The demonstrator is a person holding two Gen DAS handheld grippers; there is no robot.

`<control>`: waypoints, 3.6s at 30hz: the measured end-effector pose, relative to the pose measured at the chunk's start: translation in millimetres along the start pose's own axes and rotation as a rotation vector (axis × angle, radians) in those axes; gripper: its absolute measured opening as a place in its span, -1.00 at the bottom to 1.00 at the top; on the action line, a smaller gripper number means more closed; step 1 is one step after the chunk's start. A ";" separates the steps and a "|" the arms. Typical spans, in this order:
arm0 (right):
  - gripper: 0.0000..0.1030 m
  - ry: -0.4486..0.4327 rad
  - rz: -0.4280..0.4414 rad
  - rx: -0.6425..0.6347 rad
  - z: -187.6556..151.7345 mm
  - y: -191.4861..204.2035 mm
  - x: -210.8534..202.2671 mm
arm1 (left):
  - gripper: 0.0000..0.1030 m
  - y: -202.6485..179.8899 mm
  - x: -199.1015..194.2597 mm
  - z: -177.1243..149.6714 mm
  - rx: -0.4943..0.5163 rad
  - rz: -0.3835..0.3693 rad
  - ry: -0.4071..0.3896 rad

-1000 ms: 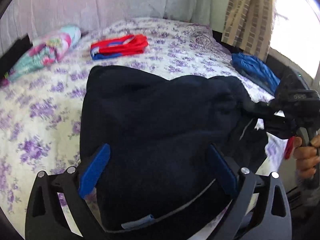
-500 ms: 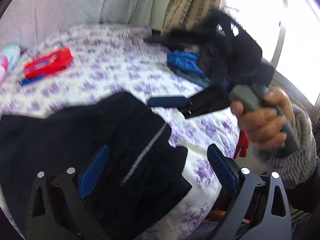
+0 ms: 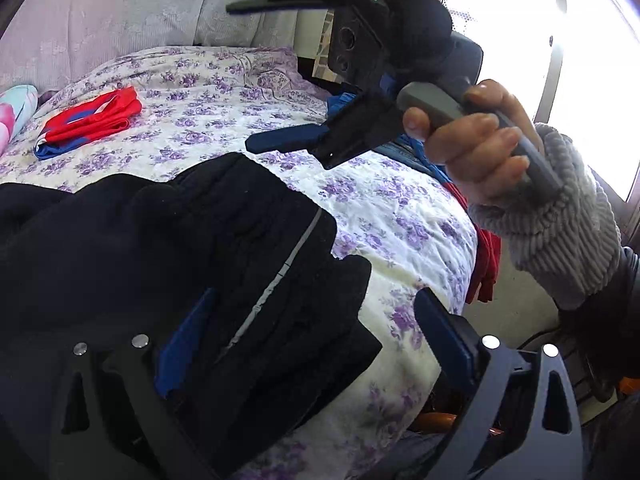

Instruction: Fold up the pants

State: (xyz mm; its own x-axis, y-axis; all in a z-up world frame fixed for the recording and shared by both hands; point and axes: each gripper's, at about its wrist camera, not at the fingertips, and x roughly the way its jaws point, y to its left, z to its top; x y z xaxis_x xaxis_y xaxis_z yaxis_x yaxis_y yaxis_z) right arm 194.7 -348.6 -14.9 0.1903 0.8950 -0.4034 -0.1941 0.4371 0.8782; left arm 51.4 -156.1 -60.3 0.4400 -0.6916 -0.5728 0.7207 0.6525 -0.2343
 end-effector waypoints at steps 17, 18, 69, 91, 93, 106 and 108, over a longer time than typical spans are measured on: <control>0.27 -0.252 0.255 0.215 -22.0 -65.4 1.1 | 0.86 -3.4 0.7 -2.0 0.032 0.010 -0.003; 0.28 -0.270 0.217 0.193 -30.9 -63.6 -4.6 | 0.86 -2.9 -2.7 -2.5 0.026 -0.001 -0.006; 0.93 -0.425 -0.243 0.014 -157.1 -26.8 -3.2 | 0.90 174.2 -101.2 -55.5 -0.705 0.178 -0.021; 0.93 -0.334 -0.121 0.067 -114.6 -45.6 13.3 | 0.91 200.4 -69.2 -37.9 -0.581 0.024 0.019; 0.93 -0.333 -0.147 0.064 -107.7 -43.8 19.3 | 0.91 202.5 -64.4 -34.4 -0.588 0.018 0.028; 0.11 -0.414 -0.172 0.022 -109.9 -48.9 22.4 | -0.13 223.2 -59.8 -38.7 -0.722 -0.121 -0.022; 0.07 -0.414 -0.156 0.011 -105.2 -43.2 20.7 | -0.27 224.7 -63.4 -37.4 -0.727 -0.128 -0.027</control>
State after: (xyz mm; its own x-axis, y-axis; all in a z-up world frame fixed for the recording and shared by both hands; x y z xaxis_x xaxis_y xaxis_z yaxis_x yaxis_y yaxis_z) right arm 105.8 -339.6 -88.2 0.5861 0.7065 -0.3965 -0.1231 0.5614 0.8183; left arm 165.4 46.0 -105.9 0.3962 -0.7775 -0.4884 0.2345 0.6000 -0.7649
